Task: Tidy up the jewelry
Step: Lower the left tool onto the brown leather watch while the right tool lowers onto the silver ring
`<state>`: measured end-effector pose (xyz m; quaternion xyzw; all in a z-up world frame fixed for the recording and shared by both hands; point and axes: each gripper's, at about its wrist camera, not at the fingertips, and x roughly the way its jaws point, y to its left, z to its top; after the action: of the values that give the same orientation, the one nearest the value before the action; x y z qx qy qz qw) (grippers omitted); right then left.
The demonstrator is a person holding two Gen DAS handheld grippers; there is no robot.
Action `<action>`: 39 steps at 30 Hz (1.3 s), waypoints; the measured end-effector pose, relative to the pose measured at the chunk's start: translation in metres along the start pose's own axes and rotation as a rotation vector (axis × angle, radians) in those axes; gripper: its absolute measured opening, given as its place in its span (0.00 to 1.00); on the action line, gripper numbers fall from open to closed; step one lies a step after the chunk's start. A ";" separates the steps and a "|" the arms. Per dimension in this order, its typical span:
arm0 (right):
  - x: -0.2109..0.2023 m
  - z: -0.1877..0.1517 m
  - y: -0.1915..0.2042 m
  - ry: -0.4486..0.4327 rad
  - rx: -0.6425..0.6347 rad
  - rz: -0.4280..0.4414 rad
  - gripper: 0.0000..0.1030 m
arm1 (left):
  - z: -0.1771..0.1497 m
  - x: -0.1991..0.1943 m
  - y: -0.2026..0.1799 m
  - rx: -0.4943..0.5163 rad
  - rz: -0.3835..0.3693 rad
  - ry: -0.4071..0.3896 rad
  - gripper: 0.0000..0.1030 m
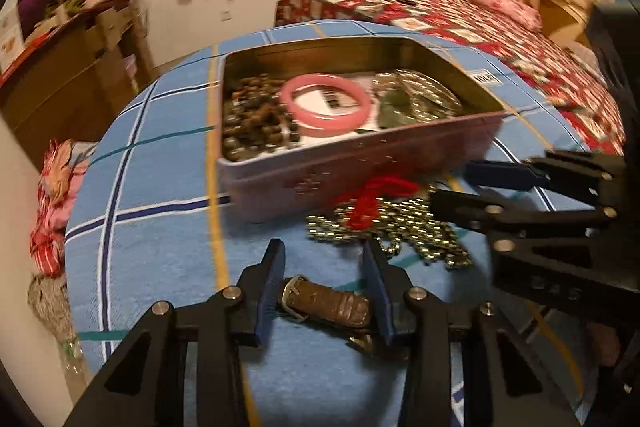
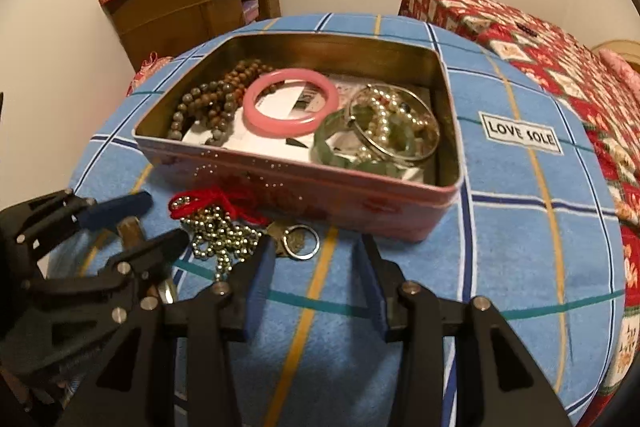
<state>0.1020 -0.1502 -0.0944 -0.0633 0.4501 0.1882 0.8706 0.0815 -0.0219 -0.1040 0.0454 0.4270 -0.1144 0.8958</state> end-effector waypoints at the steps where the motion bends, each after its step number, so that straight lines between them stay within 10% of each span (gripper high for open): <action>1: 0.000 0.000 0.001 0.001 -0.006 0.001 0.42 | 0.000 -0.001 -0.001 0.001 -0.019 -0.001 0.40; 3: -0.001 -0.002 0.000 -0.003 0.001 0.004 0.19 | 0.000 -0.001 -0.004 0.011 -0.028 -0.003 0.39; 9: -0.007 -0.009 -0.005 -0.008 0.013 0.022 0.10 | 0.001 -0.004 -0.003 0.009 -0.049 -0.016 0.36; 17: -0.014 -0.011 -0.010 -0.025 0.026 0.035 0.09 | -0.001 -0.007 0.001 0.002 -0.037 -0.023 0.36; 21: -0.010 -0.005 -0.011 -0.029 0.054 0.029 0.26 | -0.002 -0.007 0.005 -0.001 -0.025 -0.023 0.36; 39: -0.005 -0.004 0.001 -0.009 0.040 -0.034 0.21 | -0.002 -0.009 0.013 -0.014 -0.050 -0.025 0.36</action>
<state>0.0959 -0.1518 -0.0925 -0.0525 0.4488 0.1646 0.8768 0.0777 -0.0072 -0.0991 0.0269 0.4176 -0.1342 0.8983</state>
